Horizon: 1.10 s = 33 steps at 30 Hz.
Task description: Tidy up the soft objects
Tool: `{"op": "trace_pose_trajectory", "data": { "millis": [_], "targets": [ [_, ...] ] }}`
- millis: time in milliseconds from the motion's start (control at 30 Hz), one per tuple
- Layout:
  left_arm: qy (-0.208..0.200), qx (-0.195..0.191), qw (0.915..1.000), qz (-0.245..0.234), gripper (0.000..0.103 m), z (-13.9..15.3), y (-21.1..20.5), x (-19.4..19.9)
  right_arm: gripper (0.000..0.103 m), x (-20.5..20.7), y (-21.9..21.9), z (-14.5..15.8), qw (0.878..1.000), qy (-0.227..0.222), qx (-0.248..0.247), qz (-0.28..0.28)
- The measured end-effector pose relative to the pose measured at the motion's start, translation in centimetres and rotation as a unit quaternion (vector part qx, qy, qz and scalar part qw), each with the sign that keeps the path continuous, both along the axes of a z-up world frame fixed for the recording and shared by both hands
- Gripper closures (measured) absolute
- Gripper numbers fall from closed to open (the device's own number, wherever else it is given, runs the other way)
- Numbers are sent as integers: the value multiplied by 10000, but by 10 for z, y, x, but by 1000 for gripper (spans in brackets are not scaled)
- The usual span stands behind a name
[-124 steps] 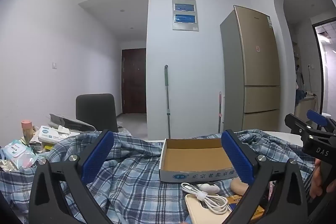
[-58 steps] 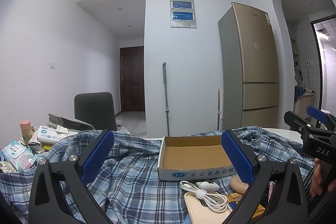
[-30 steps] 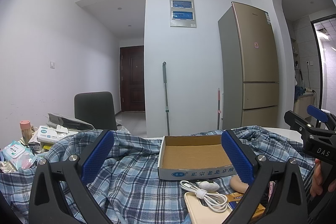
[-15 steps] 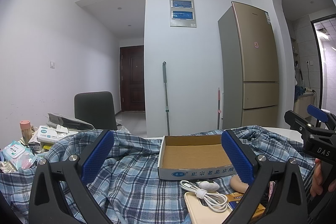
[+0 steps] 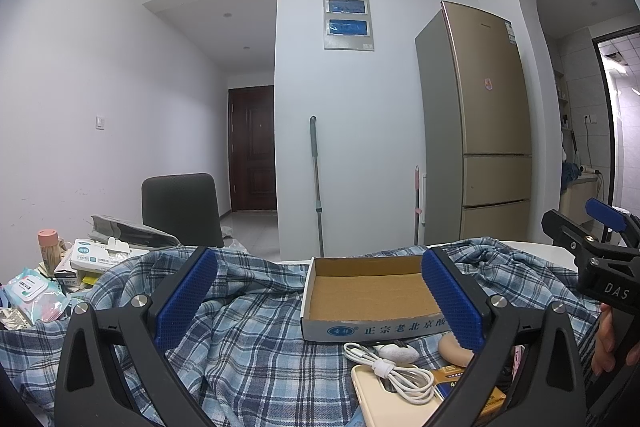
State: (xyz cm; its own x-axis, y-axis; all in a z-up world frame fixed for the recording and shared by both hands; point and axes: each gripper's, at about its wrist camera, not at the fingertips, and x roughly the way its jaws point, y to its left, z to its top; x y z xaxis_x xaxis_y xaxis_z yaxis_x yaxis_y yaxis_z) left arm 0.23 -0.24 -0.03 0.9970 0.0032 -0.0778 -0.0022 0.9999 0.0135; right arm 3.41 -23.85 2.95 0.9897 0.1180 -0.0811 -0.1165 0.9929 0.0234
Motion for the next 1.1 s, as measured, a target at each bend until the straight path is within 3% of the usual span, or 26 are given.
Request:
{"op": "trace_pose_trajectory", "data": {
  "millis": [867,1000,1100],
  "targets": [
    [120,-2,9999,-104,0,1,4,-4,0,7,10,-1,9996,192,-182,24],
    [288,-26,9994,-189,0,3,4,-2,0,8,2,8,9995,306,-111,14],
    [404,16,9990,-181,0,9,3,-2,0,13,0,13,9976,657,-82,186]
  ]
}}
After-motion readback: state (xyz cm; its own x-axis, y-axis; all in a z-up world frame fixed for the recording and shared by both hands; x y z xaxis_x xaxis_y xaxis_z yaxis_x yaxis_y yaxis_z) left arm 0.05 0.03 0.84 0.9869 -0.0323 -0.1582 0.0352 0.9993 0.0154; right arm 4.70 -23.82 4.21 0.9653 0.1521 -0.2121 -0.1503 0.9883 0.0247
